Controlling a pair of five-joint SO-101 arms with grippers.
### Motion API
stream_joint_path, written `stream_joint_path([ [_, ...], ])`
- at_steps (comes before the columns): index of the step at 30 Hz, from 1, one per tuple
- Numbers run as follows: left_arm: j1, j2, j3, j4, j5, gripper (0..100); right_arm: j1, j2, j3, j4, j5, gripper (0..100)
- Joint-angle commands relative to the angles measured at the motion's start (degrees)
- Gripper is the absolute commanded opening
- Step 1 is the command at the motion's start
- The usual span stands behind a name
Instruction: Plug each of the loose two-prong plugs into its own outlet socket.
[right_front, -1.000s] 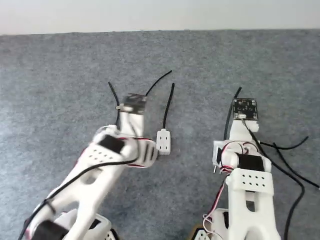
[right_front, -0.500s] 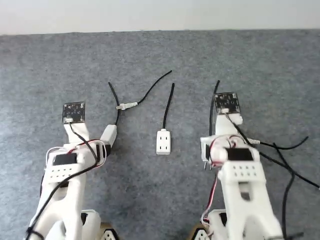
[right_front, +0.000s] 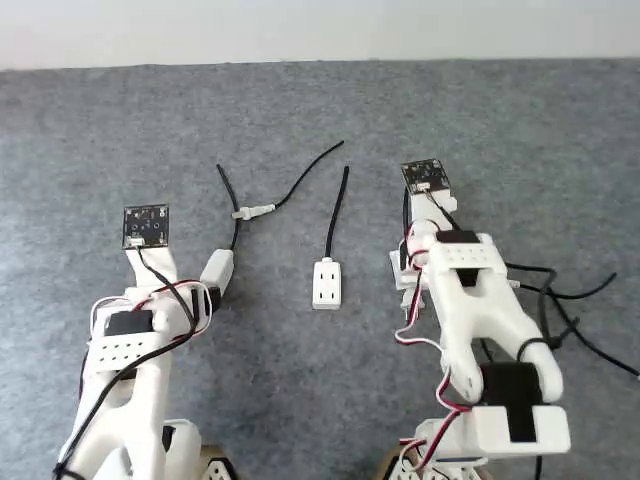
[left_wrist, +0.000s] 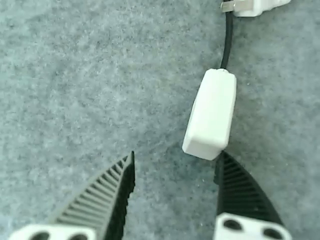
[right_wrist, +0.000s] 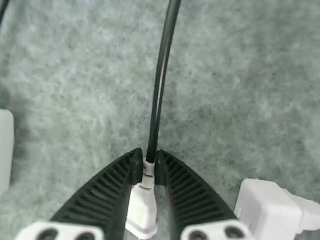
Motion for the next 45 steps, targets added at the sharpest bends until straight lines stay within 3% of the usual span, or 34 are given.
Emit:
stream_joint_path([
  [1, -0.4, -1.2, -0.4, -1.1, -0.5, 25, 0.0, 0.1, -5.0, 3.6, 1.1, 5.4],
  [7, -0.4, -1.2, -0.4, -1.0, -0.5, 25, 0.9, 0.0, -5.4, 3.9, 0.7, 15.9],
  [14, -0.4, -1.1, -0.4, -1.1, -0.5, 25, 1.1, -4.0, -6.0, 4.0, -3.3, 15.4],
  [19, -0.4, -1.1, -0.4, -1.1, -0.5, 25, 0.7, -5.3, -4.0, 4.0, -4.5, 0.2],
  [24, -0.4, -1.1, -0.4, -1.1, -0.5, 25, 0.7, -5.3, -1.2, 4.9, 0.6, 7.3],
  [30, -0.4, -1.1, -0.4, -1.1, -0.5, 25, 1.0, -5.2, -0.4, 4.8, 5.2, 7.8],
  [45, -0.6, -1.1, -0.4, -1.1, -0.5, 25, 0.7, 5.1, -11.6, 10.2, 2.1, 8.0],
])
